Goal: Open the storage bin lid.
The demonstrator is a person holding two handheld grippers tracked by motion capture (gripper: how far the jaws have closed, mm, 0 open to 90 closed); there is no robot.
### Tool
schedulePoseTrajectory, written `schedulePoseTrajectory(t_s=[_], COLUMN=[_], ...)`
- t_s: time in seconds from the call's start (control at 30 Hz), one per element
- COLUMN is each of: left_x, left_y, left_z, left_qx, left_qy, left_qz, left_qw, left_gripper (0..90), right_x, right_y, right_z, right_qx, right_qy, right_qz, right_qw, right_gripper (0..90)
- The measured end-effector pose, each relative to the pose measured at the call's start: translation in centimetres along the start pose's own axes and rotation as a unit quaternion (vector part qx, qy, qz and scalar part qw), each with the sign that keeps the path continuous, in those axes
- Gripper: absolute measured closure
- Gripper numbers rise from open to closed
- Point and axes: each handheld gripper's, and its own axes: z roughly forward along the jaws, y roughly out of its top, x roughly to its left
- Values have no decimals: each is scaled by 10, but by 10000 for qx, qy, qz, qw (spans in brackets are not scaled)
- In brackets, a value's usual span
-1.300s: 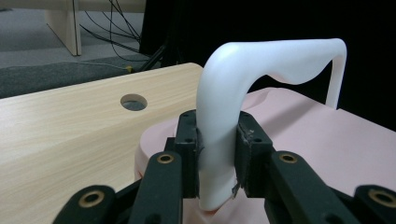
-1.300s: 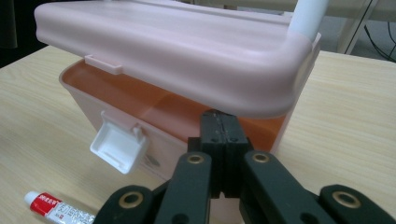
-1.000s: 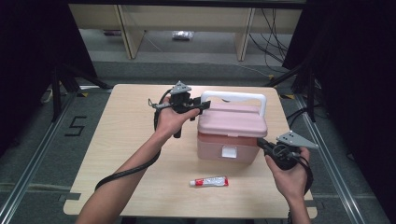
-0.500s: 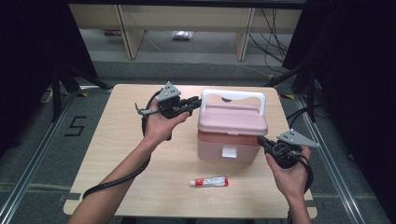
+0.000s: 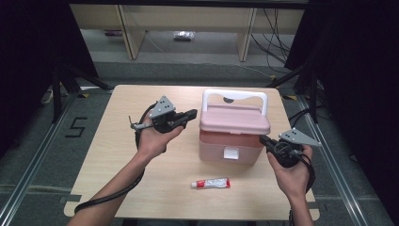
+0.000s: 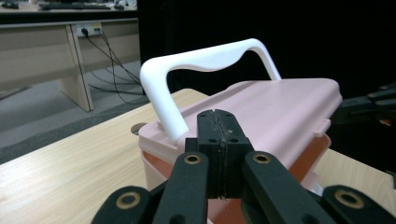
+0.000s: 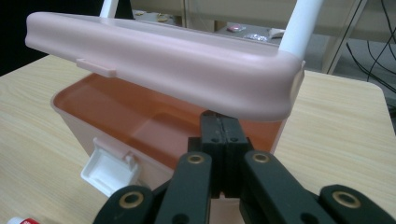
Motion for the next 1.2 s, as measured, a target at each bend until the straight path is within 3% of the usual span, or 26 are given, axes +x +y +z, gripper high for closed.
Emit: schedulePoseTrajectory(t_s=[0.2, 0.23, 0.27, 0.37, 0.4, 0.6, 0.67, 0.8, 0.87, 0.97, 1.1, 1.13, 1.2], left_x=[-13, -15, -17, -22, -23, -29, -31, -36, -39, -44, -52, -53, -58], left_y=[-9, -11, -12, -16, -18, -28, -30, -36, -38, -41, -46, -47, -53], left_z=[-2, -2, -1, 2, 3, 10, 13, 20, 24, 29, 37, 38, 43], left_qx=[-66, -55, -22, -3, 9, 62, 67, 62, 59, 74, 114, 114, 136], left_qy=[-209, -245, -264, -315, -345, -478, -503, -625, -721, -803, -951, -991, -1095], left_qz=[232, 280, 318, 420, 445, 525, 556, 587, 637, 662, 664, 707, 713], left_qw=[9995, 9993, 9991, 9986, 9984, 9975, 9972, 9963, 9953, 9945, 9932, 9925, 9913], left_gripper=[890, 890, 890, 890, 890, 888, 887, 883, 881, 879, 877, 877, 874], right_x=[1, 2, 0, 0, 2, 0, 2, 0, 0, -2, 0, -3, -2], right_y=[3, 4, 5, 5, 5, 7, 8, 9, 10, 12, 14, 15, 15], right_z=[1, 1, 0, 1, 1, 2, 1, 1, 1, 2, 1, 1, 2], right_qx=[-38, -39, -50, -62, -43, -144, -58, -115, -99, -134, -115, -175, -213], right_qy=[8, 12, -13, -46, -16, -94, -53, -61, -88, -89, -117, -138, -137], right_qz=[-9, 80, -65, -53, 76, -92, 30, -44, 25, -123, 62, -132, -96], right_qw=[10000, 10000, 10000, 10000, 10000, 9998, 10000, 9999, 9999, 9998, 9998, 9997, 9996], right_gripper=[900, 900, 900, 900, 900, 900, 900, 900, 900, 900, 900, 900, 900])
